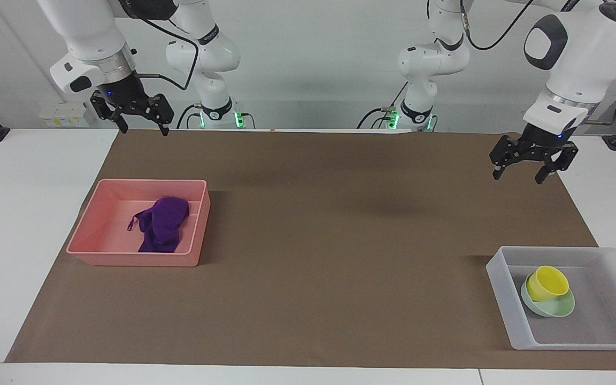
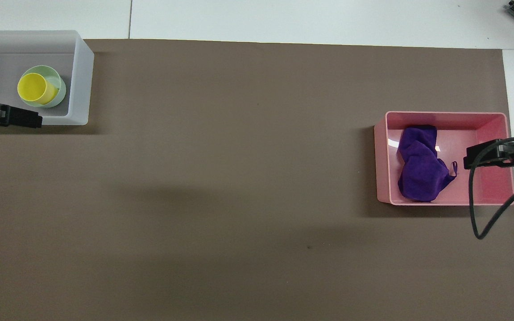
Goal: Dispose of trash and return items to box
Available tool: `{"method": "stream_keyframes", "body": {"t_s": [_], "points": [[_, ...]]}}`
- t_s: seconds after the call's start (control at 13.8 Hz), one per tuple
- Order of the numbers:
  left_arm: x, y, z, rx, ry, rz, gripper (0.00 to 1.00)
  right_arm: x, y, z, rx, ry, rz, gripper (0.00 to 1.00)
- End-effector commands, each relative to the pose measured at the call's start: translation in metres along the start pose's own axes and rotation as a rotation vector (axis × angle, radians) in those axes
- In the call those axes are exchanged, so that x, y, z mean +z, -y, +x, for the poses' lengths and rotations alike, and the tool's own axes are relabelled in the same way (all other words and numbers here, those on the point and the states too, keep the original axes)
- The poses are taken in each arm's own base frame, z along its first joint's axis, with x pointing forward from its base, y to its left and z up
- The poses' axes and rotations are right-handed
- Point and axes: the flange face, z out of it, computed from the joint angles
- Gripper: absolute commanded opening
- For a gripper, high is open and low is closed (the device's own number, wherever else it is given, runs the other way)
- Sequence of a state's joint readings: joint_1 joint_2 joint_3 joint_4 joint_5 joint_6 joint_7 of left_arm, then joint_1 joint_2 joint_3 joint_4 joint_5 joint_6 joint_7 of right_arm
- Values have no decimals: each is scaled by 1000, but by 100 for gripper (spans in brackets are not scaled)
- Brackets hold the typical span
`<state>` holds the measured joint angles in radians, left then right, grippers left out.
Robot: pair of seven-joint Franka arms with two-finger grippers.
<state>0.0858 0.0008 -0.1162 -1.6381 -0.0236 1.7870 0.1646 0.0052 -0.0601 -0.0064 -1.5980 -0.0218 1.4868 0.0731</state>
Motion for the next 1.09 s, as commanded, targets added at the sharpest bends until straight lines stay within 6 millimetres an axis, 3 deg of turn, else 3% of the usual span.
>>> {"method": "stream_keyframes", "body": {"t_s": [0.0, 0.22, 0.58, 0.72, 1.01], "points": [[-8, 7, -2, 8, 25, 15, 100, 1, -6, -8, -22, -2, -7, 100], [-13, -5, -4, 35, 36, 32, 100, 1, -6, -8, -20, -1, -7, 100], [-24, -4, -10, 9, 75, 38, 100, 2, -6, -9, -19, -5, -7, 100], [-26, -13, -13, -53, 89, 36, 100, 2, -6, -9, -19, -7, -5, 100], [-21, -3, -14, -66, 95, 37, 100, 3, -6, -9, -21, -4, -5, 100]]}}
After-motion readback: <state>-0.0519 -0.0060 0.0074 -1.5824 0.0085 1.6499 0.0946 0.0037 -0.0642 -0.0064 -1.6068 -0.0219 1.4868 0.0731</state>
